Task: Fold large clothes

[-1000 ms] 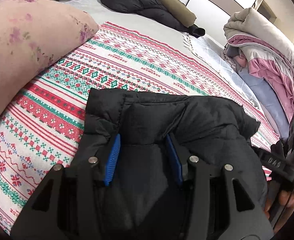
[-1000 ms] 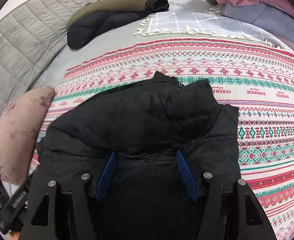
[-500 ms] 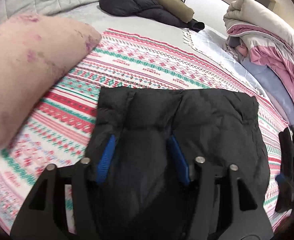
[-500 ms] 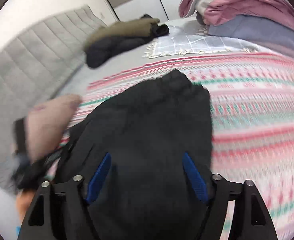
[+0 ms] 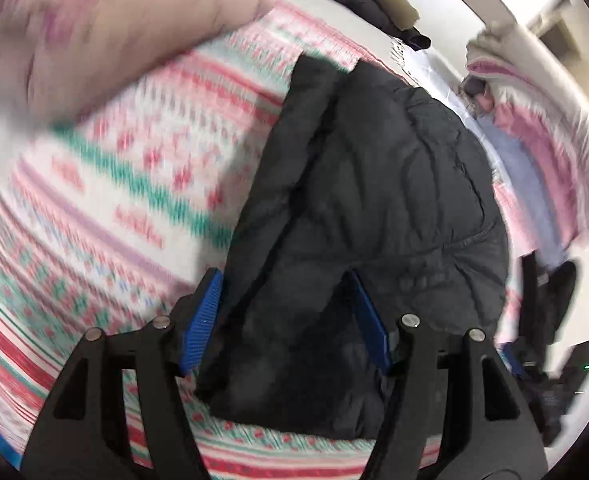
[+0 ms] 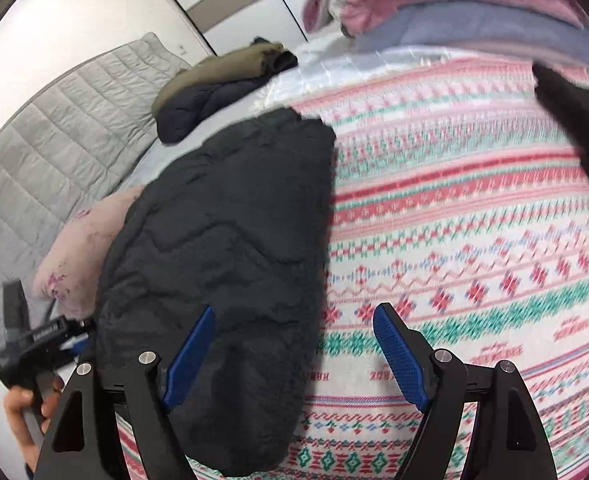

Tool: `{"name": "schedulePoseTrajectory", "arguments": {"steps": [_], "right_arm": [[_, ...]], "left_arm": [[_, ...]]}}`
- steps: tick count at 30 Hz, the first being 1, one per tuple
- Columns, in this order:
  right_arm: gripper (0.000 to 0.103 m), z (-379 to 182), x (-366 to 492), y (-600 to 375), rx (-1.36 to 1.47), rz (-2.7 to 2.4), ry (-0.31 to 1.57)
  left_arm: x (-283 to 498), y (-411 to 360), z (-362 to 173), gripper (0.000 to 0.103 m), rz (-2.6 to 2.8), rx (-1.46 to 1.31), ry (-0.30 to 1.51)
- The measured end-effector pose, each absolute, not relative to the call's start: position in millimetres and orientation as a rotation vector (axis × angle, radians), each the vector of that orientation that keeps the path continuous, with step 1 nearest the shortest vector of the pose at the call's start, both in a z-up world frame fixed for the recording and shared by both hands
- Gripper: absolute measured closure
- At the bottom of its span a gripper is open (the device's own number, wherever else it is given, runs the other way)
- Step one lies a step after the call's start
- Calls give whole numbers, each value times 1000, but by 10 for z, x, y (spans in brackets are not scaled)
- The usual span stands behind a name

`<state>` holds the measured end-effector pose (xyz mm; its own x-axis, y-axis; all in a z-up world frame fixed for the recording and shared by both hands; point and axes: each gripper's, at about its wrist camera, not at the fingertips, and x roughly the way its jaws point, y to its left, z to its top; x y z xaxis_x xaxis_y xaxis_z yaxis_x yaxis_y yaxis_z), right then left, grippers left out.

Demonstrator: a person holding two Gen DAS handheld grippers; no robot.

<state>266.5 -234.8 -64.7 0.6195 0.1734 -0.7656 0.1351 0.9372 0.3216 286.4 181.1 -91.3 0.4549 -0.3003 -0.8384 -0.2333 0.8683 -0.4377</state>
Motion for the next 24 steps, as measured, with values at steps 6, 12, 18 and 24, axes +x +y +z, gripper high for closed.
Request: {"name": "schedulePoseTrajectory", "arguments": {"steps": [6,12,18,24], "right_arm": [[21,-703,2650,-2345,431,92,923],[21,-772,2661,-2442,566,136,936],[21,-829,2655,-2569,671,151,950],[21,-994,2706,-2597,750,166,989]], "left_arm": [[2810,1833,-1096,30,-89,-581,1144],[2839,1828,-1216,26,-126,-655,1182],[2849,1831,-1260,25,-140,-683,1186],[2805,1811,-1306,25,-117,-726,1176]]}}
